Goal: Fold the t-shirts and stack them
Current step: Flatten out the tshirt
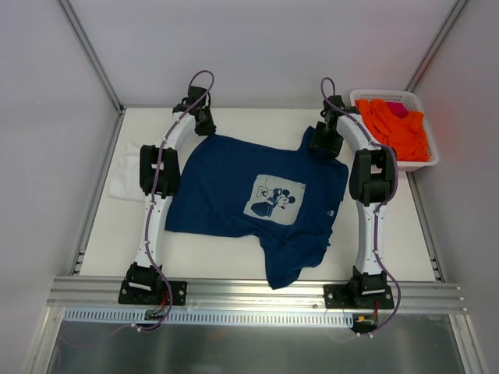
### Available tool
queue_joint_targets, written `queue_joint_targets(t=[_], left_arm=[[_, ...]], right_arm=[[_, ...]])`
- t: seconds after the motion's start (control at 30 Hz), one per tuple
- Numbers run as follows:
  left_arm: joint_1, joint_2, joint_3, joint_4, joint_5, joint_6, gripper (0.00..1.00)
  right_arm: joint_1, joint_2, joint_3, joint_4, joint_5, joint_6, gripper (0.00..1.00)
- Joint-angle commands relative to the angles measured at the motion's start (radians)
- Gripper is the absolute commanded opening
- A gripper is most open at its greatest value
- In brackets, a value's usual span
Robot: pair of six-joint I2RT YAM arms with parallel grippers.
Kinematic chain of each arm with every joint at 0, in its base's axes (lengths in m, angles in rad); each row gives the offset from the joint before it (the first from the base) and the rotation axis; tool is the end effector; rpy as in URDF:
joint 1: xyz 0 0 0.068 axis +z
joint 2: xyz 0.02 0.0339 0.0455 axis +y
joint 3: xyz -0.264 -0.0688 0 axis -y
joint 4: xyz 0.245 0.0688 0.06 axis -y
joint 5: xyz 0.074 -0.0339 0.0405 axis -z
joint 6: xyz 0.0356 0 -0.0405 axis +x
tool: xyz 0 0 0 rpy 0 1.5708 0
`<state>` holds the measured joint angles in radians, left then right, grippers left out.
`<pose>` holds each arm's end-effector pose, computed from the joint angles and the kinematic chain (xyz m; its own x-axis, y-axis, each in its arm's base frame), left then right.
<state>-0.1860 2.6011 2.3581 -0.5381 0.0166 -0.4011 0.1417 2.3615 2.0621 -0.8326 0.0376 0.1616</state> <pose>0.5664 -0.1072 0.1715 -0.7137 -0.2629 -0.6492 -0.0893 0.9535 -0.2880 0.5011 0.0701 0.1851 -0.9047 0.0334 -0.4248 0.0205 0.9992 0.0348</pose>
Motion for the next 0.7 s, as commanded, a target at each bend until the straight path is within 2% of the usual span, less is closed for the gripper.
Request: queue_joint_targets(t=[0.0, 0.03, 0.1, 0.13, 0.17, 0.2, 0.33, 0.47, 0.67], left_arm=[[0.006, -0.022, -0.019, -0.052, -0.036, 0.018, 0.24], [0.006, -0.024, -0.019, -0.056, -0.040, 0.019, 0.21], [0.005, -0.022, -0.019, -0.059, -0.044, 0.022, 0.16], [0.006, -0.024, -0.019, -0.060, -0.046, 0.022, 0.08], [0.006, -0.026, -0.019, -0.060, -0.053, 0.022, 0.01], [0.006, -0.030, -0.025, -0.063, -0.063, 0.021, 0.00], [0.006, -0.045, -0.037, -0.065, -0.096, 0.027, 0.00], [0.005, -0.108, -0.082, -0.065, -0.162, 0.030, 0.00], [0.003, -0.340, -0.169, -0.065, -0.256, 0.031, 0.00]], right_arm=[[0.006, 0.045, 0.072, -0.046, 0.001, 0.027, 0.60], [0.006, 0.056, 0.088, -0.051, 0.002, 0.032, 0.58], [0.007, 0.077, 0.098, -0.049, 0.008, 0.039, 0.42], [0.007, 0.085, 0.108, -0.048, 0.011, 0.044, 0.32], [0.007, 0.091, 0.113, -0.046, 0.016, 0.046, 0.06], [0.007, 0.094, 0.115, -0.042, 0.021, 0.044, 0.01], [0.013, 0.073, 0.098, 0.012, 0.077, 0.033, 0.00], [0.018, -0.033, -0.016, 0.127, 0.133, 0.018, 0.00], [0.022, -0.252, -0.049, 0.135, 0.212, -0.052, 0.01]])
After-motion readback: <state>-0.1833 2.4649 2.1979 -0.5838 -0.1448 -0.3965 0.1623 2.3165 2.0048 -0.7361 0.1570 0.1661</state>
